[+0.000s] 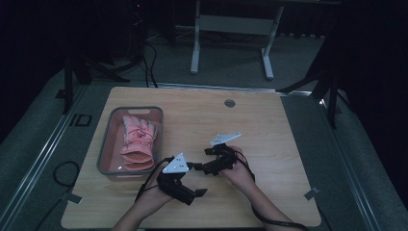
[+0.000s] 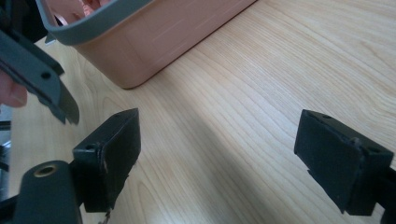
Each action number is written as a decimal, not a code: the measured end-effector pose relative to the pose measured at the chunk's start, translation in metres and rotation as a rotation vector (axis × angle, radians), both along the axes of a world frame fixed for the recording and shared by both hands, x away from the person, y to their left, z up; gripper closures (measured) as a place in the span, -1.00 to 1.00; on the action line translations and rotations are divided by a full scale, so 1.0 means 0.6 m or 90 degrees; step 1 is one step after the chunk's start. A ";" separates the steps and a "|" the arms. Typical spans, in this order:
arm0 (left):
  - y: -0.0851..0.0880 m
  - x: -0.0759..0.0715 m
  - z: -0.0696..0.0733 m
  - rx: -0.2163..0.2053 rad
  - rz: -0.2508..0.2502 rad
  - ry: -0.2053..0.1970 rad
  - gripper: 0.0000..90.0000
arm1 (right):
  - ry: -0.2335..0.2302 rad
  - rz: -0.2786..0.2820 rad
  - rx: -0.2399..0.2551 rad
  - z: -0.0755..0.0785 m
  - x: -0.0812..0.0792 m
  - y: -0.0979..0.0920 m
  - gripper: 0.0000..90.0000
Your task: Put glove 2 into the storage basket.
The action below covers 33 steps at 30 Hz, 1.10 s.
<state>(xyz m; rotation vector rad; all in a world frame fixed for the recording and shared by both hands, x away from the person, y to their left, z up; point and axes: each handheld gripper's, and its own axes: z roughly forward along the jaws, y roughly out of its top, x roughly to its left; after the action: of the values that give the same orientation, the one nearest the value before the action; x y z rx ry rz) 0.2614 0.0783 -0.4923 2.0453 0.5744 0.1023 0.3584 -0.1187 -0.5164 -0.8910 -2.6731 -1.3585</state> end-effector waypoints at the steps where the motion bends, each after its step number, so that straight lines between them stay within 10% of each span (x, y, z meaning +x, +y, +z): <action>1: -0.003 -0.001 -0.004 -0.001 -0.003 0.001 -0.94 | -0.003 0.002 -0.003 -0.003 -0.002 -0.002 -0.68; 33: -0.027 -0.011 -0.060 0.051 -0.025 -0.017 -0.94 | -0.042 -0.005 -0.003 -0.055 -0.039 -0.078 -0.69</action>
<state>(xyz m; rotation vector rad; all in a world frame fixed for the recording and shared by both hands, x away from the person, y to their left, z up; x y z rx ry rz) 0.2550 0.0618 -0.5283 2.1280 0.5198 0.1313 0.3349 -0.1654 -0.5493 -0.8738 -2.7247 -1.4074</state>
